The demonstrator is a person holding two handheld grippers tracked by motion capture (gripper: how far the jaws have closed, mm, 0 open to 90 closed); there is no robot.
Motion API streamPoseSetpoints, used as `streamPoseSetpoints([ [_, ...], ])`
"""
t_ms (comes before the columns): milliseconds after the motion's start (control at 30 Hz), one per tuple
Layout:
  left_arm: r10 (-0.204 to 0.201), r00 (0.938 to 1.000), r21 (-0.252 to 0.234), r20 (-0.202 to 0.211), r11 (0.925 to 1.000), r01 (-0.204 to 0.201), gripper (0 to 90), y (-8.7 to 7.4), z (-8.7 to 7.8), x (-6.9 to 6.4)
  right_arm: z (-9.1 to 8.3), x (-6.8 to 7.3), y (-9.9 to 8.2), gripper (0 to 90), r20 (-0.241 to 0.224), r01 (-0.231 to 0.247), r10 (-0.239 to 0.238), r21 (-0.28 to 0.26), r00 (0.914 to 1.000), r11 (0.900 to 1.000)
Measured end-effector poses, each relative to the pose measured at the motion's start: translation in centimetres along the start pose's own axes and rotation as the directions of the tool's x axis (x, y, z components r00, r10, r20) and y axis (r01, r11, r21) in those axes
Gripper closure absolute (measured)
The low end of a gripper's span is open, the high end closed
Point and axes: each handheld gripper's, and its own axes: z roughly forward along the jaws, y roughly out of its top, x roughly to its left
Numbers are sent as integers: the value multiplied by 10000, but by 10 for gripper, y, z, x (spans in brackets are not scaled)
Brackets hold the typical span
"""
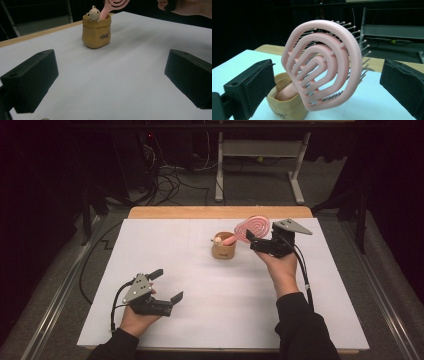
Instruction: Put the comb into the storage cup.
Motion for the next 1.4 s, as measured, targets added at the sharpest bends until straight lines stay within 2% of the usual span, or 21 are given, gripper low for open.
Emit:
streamPoseSetpoints([
  [267,29,10000,36,3,10000,-29,0,0,0,0,-9,2,-6,4,-241,195,-192,115,9995,9997],
  [433,-88,10000,41,-31,10000,88,0,-1,-2,4,-14,4,-14,4,-315,257,-252,164,9992,9995],
  [867,-214,9997,35,-105,9998,214,0,-2,-3,7,-29,8,-55,4,-623,374,-347,438,9975,9983],
  [1100,-259,9996,16,-128,9997,260,0,-2,-3,9,-47,11,-77,5,-794,416,-381,427,9961,9982],
  [1400,-352,9992,30,-185,9994,352,0,-2,-2,11,-79,10,-103,5,-1070,531,-490,354,9931,9980],
])
